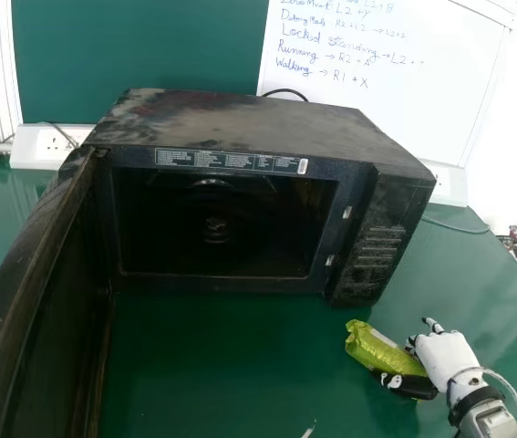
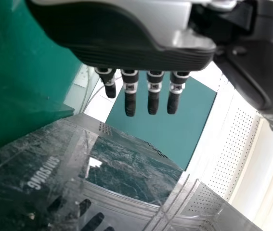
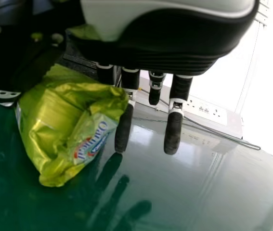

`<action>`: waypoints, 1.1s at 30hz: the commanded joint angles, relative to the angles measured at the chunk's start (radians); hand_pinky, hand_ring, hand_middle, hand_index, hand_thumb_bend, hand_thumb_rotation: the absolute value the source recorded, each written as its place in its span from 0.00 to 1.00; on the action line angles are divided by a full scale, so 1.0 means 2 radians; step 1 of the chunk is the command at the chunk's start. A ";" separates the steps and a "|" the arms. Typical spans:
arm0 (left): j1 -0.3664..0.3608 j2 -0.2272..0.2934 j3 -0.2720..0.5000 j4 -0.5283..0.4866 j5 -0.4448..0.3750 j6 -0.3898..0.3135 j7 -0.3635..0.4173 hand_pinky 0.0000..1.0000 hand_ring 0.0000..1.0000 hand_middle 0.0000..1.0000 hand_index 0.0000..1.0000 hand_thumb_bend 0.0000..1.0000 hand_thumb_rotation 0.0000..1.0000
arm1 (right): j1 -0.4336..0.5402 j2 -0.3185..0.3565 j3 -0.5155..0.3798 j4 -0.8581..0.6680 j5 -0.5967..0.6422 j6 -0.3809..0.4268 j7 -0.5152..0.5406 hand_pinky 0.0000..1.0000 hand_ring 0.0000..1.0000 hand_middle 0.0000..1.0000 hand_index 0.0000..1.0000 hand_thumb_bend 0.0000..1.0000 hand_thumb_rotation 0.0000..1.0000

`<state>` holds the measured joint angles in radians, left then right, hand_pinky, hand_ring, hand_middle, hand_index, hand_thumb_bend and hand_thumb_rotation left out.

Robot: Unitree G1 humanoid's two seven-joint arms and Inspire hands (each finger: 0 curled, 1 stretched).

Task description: Put biscuit inside oven

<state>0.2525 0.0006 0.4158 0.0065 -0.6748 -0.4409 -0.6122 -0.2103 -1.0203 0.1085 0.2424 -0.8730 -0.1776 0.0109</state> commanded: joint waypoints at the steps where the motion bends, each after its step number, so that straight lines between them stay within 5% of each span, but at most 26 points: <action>1: 0.008 -0.001 -0.001 -0.005 -0.003 -0.001 -0.001 0.87 0.92 0.96 0.96 1.00 0.53 | 0.009 -0.004 0.004 0.000 0.002 -0.006 0.004 0.30 0.39 0.49 0.57 0.61 0.00; 2: 0.008 -0.001 -0.002 -0.005 -0.003 -0.001 -0.002 0.87 0.92 0.97 0.96 1.00 0.53 | 0.008 -0.004 0.004 -0.001 0.003 -0.006 0.008 0.32 0.41 0.49 0.58 0.59 0.00; 3: 0.009 -0.002 -0.002 -0.007 -0.003 0.000 -0.001 0.87 0.92 0.97 0.96 1.00 0.53 | 0.008 -0.003 0.003 -0.003 0.007 -0.005 0.015 0.35 0.45 0.56 0.59 0.81 0.01; 4: 0.010 -0.002 -0.002 -0.008 -0.003 0.000 0.000 0.87 0.92 0.96 0.96 1.00 0.53 | 0.008 -0.004 0.003 -0.004 0.010 -0.006 0.020 0.39 0.48 0.60 0.61 0.89 0.04; 7: 0.011 -0.002 -0.004 -0.009 -0.005 0.001 -0.003 0.87 0.92 0.97 0.96 1.00 0.53 | 0.007 -0.007 0.004 -0.004 0.020 -0.017 0.030 0.49 0.58 0.69 0.67 0.98 0.12; 10: 0.012 -0.003 -0.006 -0.011 -0.006 0.002 -0.003 0.87 0.92 0.97 0.96 1.00 0.52 | 0.003 -0.008 0.012 -0.001 0.011 -0.019 0.028 0.53 0.63 0.72 0.70 1.00 0.17; 20: 0.017 -0.007 -0.008 -0.012 -0.002 -0.005 -0.006 0.88 0.92 0.97 0.96 1.00 0.53 | -0.022 0.000 0.051 0.019 -0.048 -0.016 0.006 0.34 0.50 0.63 0.70 1.00 0.20; 33: 0.023 -0.009 -0.009 -0.018 0.000 -0.003 -0.002 0.88 0.92 0.97 0.96 1.00 0.53 | -0.026 0.003 0.062 0.019 -0.040 -0.001 0.036 0.34 0.47 0.62 0.71 1.00 0.18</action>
<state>0.2827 -0.0145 0.4047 -0.0181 -0.6782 -0.4450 -0.6197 -0.2934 -1.0273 0.2021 0.2649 -0.9543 -0.1703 0.0457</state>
